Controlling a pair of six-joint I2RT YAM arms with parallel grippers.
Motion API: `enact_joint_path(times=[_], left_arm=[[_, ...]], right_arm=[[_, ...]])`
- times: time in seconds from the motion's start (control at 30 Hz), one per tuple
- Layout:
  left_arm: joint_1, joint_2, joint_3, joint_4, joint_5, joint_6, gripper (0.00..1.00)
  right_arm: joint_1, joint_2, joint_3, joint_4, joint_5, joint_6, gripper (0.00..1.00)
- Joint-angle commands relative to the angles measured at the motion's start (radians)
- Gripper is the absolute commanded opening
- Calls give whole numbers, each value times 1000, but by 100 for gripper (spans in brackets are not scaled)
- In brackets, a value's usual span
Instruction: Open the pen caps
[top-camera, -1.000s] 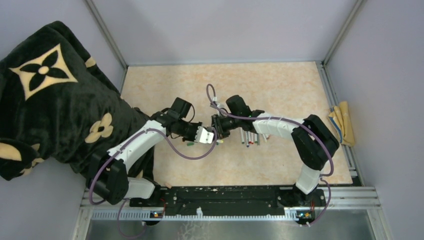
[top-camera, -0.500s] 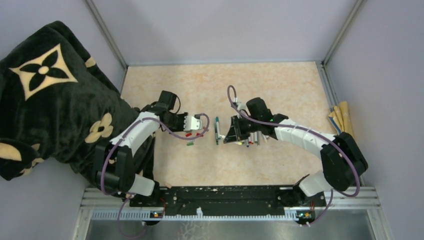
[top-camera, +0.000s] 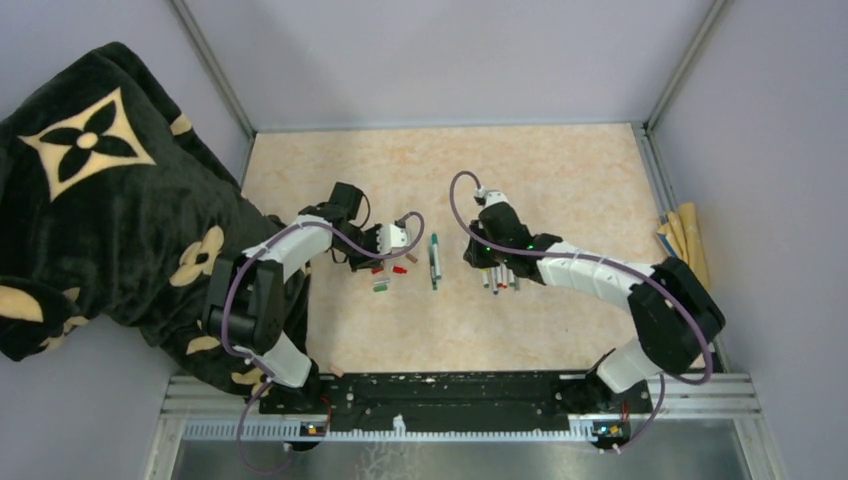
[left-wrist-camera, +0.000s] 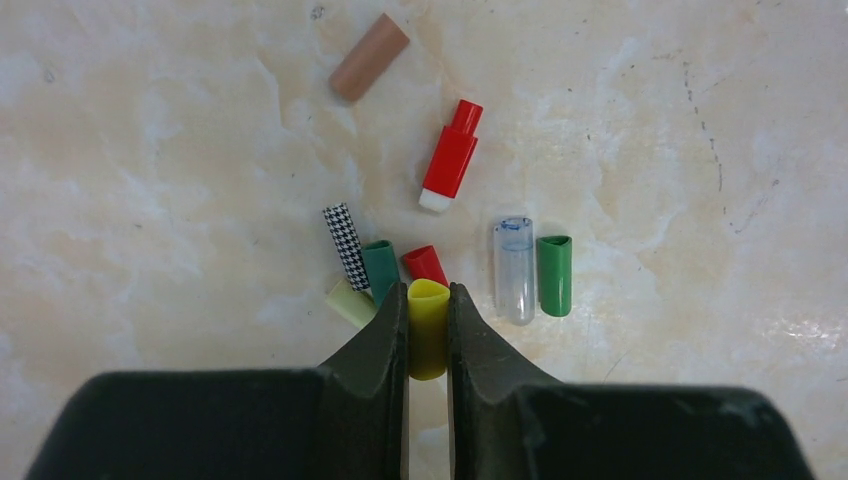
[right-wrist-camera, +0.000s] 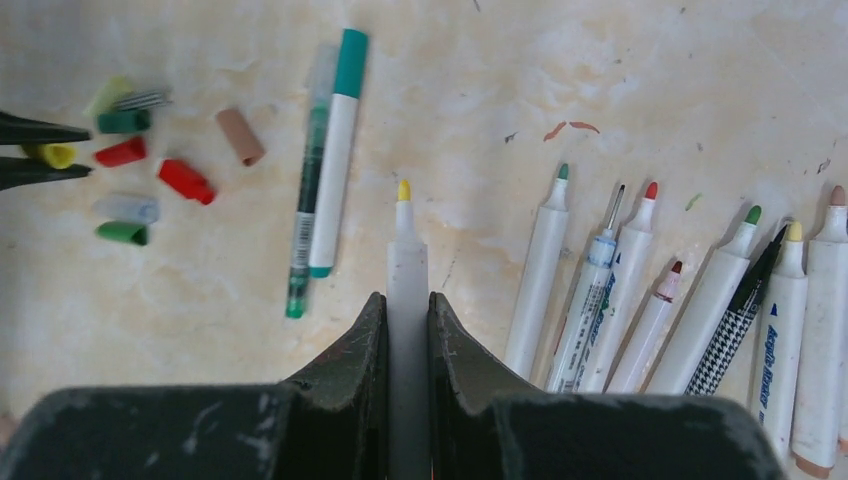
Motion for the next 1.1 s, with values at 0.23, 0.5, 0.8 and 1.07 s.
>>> enact_joint_path(times=[0.23, 0.5, 0.8, 1.07], left_arm=[[-4, 30, -42, 66, -16, -58, 25], [-5, 19, -65, 47, 12, -52, 41], [9, -22, -54, 26, 29, -73, 48], [48, -66, -26, -23, 59, -85, 48]], right_arm=[[118, 208, 81, 91, 395, 55, 0], [117, 261, 59, 119, 418, 91, 4], [109, 267, 19, 150, 399, 123, 12], [86, 233, -27, 145, 389, 110, 23]])
